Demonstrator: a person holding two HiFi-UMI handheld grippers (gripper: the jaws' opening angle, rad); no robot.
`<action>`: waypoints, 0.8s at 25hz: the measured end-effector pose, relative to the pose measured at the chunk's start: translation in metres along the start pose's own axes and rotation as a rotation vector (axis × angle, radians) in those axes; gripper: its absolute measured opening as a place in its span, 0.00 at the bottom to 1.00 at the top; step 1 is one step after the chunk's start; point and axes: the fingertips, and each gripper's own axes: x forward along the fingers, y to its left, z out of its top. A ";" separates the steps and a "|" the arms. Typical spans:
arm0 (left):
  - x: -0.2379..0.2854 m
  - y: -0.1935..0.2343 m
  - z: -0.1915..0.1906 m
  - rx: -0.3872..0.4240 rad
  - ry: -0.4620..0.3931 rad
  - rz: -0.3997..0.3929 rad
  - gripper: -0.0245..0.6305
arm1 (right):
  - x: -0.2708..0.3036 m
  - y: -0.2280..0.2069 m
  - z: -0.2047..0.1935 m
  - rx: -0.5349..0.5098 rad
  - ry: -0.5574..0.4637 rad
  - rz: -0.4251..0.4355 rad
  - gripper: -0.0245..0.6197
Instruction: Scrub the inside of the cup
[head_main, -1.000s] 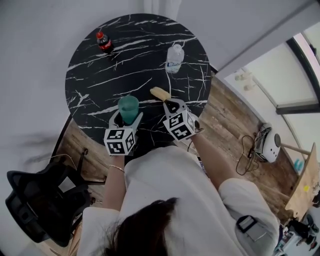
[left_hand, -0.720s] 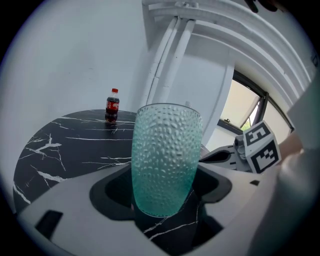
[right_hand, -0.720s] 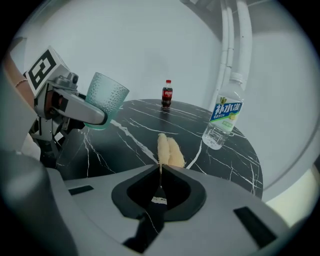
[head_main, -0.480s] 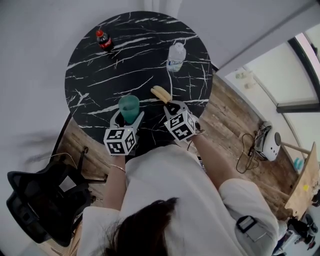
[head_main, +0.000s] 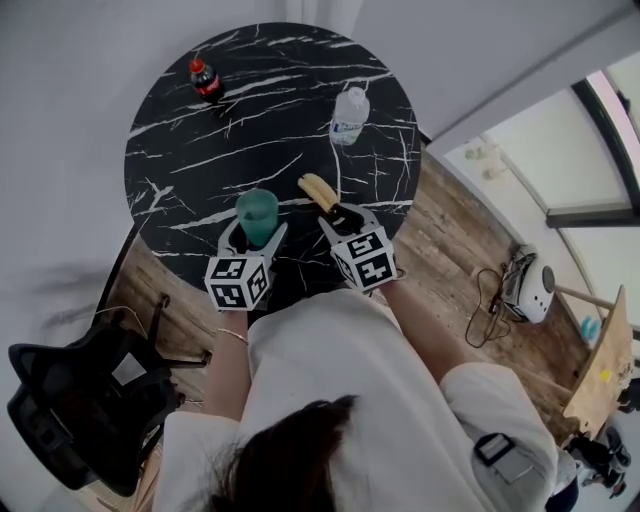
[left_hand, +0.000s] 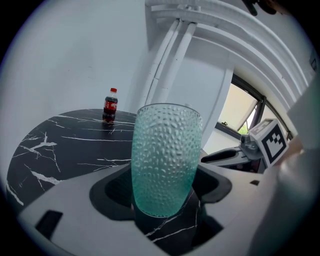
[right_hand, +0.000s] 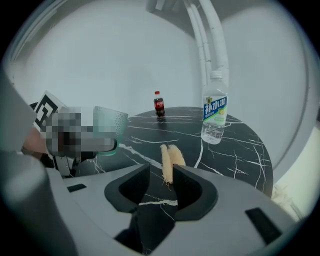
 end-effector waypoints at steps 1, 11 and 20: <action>0.000 -0.002 -0.001 0.004 0.001 -0.007 0.56 | -0.002 0.000 0.002 0.003 -0.011 -0.003 0.25; 0.004 -0.034 -0.022 0.169 0.089 -0.116 0.56 | 0.011 0.029 0.030 0.009 -0.038 0.122 0.11; 0.014 -0.026 -0.053 0.315 0.228 -0.080 0.56 | 0.014 0.062 0.030 -0.038 -0.037 0.186 0.11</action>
